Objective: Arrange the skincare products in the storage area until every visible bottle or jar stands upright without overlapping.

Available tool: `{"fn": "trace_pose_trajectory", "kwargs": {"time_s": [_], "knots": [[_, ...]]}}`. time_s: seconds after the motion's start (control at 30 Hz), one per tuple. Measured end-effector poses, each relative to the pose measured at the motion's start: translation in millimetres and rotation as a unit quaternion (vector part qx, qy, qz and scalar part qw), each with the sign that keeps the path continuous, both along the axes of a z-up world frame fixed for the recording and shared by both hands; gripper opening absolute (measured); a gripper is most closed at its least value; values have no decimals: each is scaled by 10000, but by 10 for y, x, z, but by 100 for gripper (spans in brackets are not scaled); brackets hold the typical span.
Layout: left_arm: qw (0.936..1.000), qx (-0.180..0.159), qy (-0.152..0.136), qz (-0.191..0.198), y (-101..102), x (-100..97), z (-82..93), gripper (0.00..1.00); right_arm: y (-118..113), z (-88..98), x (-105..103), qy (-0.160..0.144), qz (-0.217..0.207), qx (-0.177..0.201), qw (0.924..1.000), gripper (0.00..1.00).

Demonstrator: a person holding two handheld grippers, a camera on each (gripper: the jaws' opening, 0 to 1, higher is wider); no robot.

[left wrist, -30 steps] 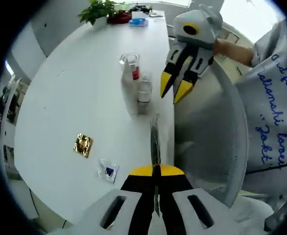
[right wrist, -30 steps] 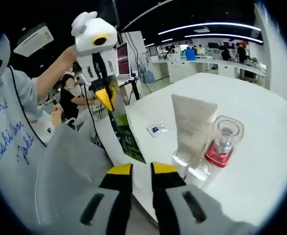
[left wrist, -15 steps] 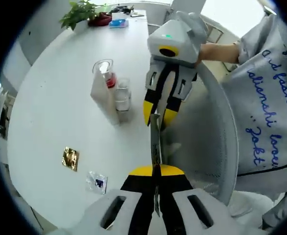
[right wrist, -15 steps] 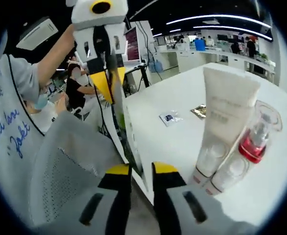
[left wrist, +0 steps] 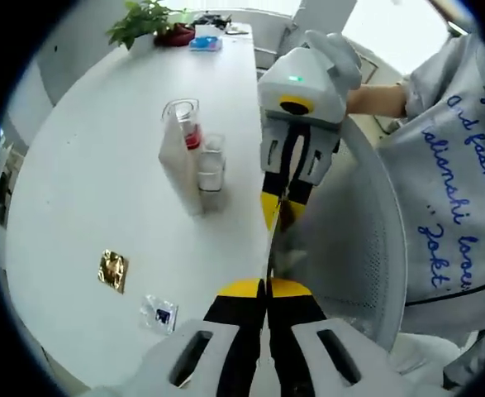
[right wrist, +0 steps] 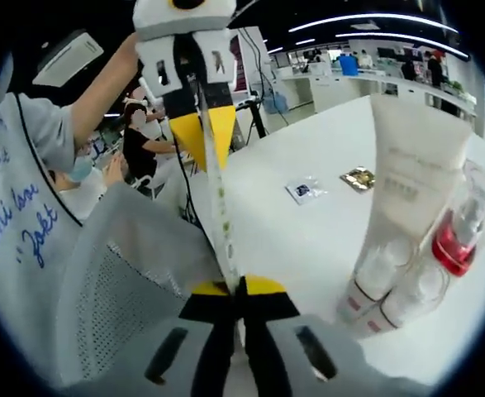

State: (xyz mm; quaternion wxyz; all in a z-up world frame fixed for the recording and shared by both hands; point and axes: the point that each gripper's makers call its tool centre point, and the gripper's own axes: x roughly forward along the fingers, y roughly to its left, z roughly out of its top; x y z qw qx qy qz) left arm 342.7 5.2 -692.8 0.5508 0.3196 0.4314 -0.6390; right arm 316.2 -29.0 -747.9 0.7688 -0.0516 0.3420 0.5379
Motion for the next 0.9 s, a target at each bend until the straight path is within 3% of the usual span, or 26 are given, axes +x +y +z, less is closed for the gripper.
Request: {"fn": "trace_pose_trajectory", "kwargs": {"time_s": [0.2,0.3,0.47,0.67,0.9], "knots": [[9996,-268,27,-28,-41,42,-26,0,4,-34,-19,164,38,39,9999,1],[9980,-603,153,-89,-139,27,15,6,42,-40,-49,237,95,64,9997,1],[9965,-766,176,-293,-233,17,21,18,98,-64,-22,360,40,108,9993,1],[9920,-1169,478,41,-363,113,60,11,118,-86,-24,496,-11,174,9986,1],[9920,-1140,532,134,-356,195,-22,6,111,-125,9,624,-164,191,9977,1]]}}
